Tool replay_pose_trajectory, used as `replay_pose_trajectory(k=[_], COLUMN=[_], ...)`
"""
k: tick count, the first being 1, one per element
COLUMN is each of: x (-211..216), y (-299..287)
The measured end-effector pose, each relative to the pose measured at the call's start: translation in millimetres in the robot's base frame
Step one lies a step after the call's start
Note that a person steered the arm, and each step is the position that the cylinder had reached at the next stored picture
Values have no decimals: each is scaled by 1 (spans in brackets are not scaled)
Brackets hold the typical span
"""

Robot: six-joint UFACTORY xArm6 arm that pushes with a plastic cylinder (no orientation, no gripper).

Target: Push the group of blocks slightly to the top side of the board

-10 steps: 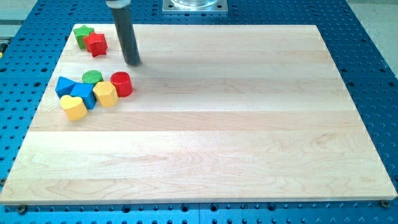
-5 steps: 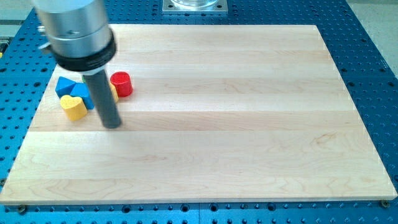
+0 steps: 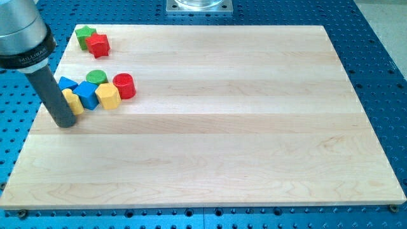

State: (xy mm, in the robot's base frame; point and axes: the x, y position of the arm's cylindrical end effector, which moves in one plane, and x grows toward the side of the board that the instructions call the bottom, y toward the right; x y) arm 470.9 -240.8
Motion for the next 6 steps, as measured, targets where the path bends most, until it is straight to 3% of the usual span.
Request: replay_pose_trajectory(k=[3, 4, 6], x=[-1, 8, -36], y=[-8, -49, -55])
